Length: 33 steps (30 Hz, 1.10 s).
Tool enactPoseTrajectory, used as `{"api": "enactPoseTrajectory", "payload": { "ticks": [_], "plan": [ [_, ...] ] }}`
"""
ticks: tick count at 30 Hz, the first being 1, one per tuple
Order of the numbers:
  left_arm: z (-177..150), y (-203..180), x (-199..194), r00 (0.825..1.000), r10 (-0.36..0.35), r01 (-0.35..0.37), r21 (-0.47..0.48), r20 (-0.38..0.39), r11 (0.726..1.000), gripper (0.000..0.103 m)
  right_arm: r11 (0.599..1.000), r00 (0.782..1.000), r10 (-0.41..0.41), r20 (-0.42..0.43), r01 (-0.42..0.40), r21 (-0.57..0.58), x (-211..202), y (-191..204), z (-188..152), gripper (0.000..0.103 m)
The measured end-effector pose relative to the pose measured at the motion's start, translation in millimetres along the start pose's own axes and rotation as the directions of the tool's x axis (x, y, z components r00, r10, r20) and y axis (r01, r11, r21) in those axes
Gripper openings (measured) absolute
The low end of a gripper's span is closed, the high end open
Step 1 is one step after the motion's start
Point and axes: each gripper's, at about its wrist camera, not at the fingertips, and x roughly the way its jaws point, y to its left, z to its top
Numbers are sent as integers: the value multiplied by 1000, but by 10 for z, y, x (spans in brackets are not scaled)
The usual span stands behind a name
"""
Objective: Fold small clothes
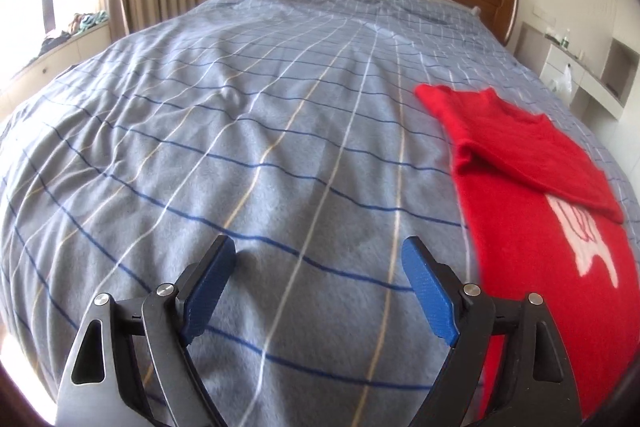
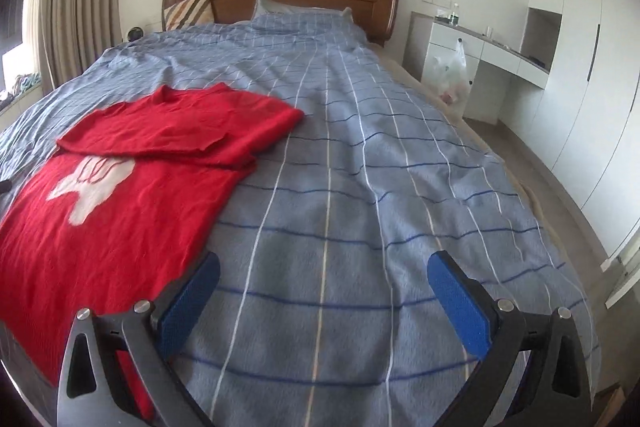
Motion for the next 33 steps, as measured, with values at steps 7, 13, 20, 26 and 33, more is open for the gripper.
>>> {"api": "enactPoseTrajectory", "payload": {
  "ticks": [7,13,20,26,33],
  "plan": [
    [244,37,580,991,23,-19,32,-129,999,103,996,968,-26,-249,47,78,1085,-306,161,103],
    [109,81,489,998,-9,11,24,-65,1000,103,992,973,16,-229,12,123,1093,-361,78,103],
    [93,111,480,999,-26,27,6,-37,1000,103,991,973,24,-229,6,130,1068,-377,76,103],
    [99,135,470,998,-43,43,-2,-36,999,103,992,973,23,-229,7,129,1068,-376,77,103],
    [85,166,462,998,-63,63,-17,-14,998,103,992,973,23,-229,7,129,1069,-376,78,103]
  ]
}}
